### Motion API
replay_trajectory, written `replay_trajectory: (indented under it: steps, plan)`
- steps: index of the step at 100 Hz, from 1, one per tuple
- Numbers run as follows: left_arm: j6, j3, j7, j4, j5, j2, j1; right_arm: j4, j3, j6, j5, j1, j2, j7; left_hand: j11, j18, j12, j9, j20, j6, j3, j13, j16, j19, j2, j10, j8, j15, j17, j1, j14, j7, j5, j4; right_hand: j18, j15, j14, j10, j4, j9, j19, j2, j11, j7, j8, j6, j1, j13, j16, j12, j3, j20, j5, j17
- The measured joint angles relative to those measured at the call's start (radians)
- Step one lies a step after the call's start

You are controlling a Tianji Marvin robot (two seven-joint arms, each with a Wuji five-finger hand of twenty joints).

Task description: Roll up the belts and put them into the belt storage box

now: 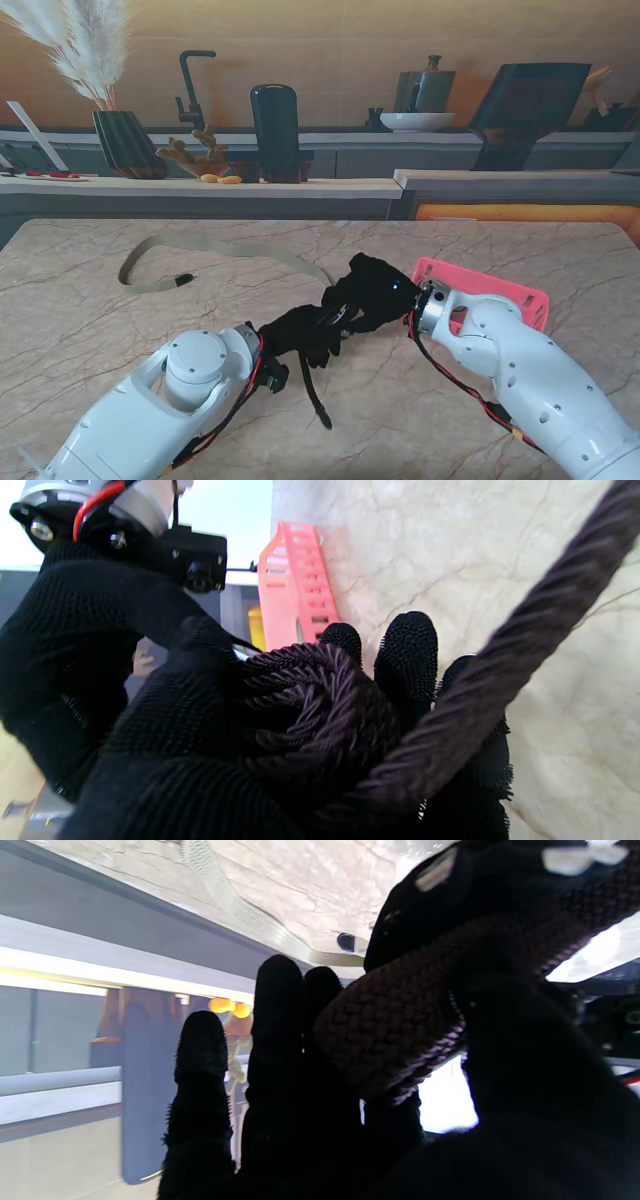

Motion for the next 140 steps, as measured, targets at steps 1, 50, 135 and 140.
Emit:
replay_trajectory:
  steps: [1,50,135,140]
  plan:
    - [-0.001,-0.001,0.008,-0.001,-0.001,-0.001,0.002,0.000,0.000,0.008,0.004,-0.001,-0.001,0.000,-0.018,0.000,-0.005,-0.012,0.000,-0.004,0.000,-0.008,-0.001,-0.008,0.002,0.002,0.000,-0.007,-0.009,-0.015,0.001,-0.006,-0.001,0.000,0.001,0.000,0.002,-0.001,0.000,0.004,0.000,0.000,0.000,0.000,-0.001,-0.001,-0.003,0.000,0.000,0.000,0.002,0.000,0.005,0.000]
    - [-0.161,-0.035,0.392,-0.017,-0.043,-0.088,0.090,0.013,0.000,0.368,0.006,-0.057,-0.039,-0.249,-0.401,-0.035,-0.252,-0.393,-0.131,-0.055,-0.134,-0.456,-0.134,-0.412,0.076,0.022,-0.053,-0.525,-0.360,-0.149,-0.019,-0.278,-0.253,0.022,0.023,0.074,0.022,0.002,-0.012,0.020,0.075,0.002,0.089,0.037,-0.005,-0.001,-0.043,0.000,0.004,-0.002,0.020,-0.001,0.021,0.000]
    - [-0.181,0.009,0.516,0.017,-0.094,-0.138,0.086,0.083,-0.077,0.588,0.258,-0.047,-0.128,-0.382,-0.436,-0.273,-0.350,-0.619,-0.230,-0.046,-0.133,-0.636,-0.281,-0.594,0.086,0.021,-0.122,-0.664,-0.441,-0.161,-0.113,-0.306,-0.459,0.034,0.034,0.160,0.051,0.033,-0.008,0.009,0.166,0.002,0.180,0.055,-0.005,0.048,-0.052,-0.013,0.004,-0.013,0.057,-0.044,0.022,-0.013]
    - [-0.188,0.015,0.530,0.024,-0.094,-0.140,0.084,0.084,-0.084,0.583,0.269,-0.044,-0.131,-0.372,-0.436,-0.287,-0.350,-0.631,-0.237,-0.028,-0.133,-0.644,-0.283,-0.599,0.086,0.021,-0.122,-0.664,-0.442,-0.161,-0.121,-0.306,-0.460,0.034,0.037,0.160,0.053,0.034,-0.007,0.009,0.168,0.002,0.185,0.062,-0.004,0.065,-0.052,-0.013,0.004,-0.013,0.073,-0.045,0.022,-0.013]
